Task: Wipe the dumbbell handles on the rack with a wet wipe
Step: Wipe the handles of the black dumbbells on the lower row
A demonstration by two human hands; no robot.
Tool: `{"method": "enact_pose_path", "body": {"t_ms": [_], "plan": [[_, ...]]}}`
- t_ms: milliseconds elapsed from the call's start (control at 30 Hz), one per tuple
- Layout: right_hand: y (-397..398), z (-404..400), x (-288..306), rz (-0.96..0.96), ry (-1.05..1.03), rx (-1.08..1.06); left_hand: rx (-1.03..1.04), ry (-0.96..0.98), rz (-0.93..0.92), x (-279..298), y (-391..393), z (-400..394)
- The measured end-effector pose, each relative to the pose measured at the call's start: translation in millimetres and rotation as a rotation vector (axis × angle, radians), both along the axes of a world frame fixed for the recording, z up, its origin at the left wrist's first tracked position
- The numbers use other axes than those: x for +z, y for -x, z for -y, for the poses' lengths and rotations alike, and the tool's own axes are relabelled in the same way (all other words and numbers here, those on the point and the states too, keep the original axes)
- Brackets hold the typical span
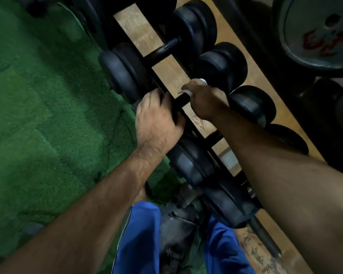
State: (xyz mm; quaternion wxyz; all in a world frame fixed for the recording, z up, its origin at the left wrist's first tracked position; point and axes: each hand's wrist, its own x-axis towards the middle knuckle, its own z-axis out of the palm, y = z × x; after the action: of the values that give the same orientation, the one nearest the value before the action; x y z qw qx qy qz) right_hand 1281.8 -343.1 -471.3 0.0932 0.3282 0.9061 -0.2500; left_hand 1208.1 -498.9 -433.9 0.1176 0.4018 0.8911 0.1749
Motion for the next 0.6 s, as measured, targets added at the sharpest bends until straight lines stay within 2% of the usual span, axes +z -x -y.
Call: {"method": "enact_pose_path", "body": {"t_ms": [67, 200, 267, 333, 400, 500, 533, 600], "plan": [[3, 9, 2, 0.096, -0.081, 0.038, -0.012, 0.000, -0.002, -1, 1, 1], [-6, 17, -3, 0.047, 0.022, 0.280, -0.019, 0.024, -0.018, -2, 2, 0], [-13, 2, -13, -0.013, -0.036, 0.241, -0.020, 0.003, -0.031, -3, 1, 0], [-15, 0, -9, -0.051, -0.143, 0.090, -0.022, -0.019, -0.042, -4, 0, 1], [-10, 14, -4, -0.086, -0.166, 0.115, -0.014, -0.015, -0.043, -5, 0, 2], [-9, 25, -1, -0.167, -0.023, 0.440, -0.012, 0.005, -0.041, -4, 0, 2], [-14, 15, -5, -0.159, -0.005, 0.460, -0.017, 0.003, -0.041, -4, 1, 2], [-16, 0, -8, -0.196, 0.065, 0.305, -0.043, -0.004, -0.043, -5, 1, 2]]}}
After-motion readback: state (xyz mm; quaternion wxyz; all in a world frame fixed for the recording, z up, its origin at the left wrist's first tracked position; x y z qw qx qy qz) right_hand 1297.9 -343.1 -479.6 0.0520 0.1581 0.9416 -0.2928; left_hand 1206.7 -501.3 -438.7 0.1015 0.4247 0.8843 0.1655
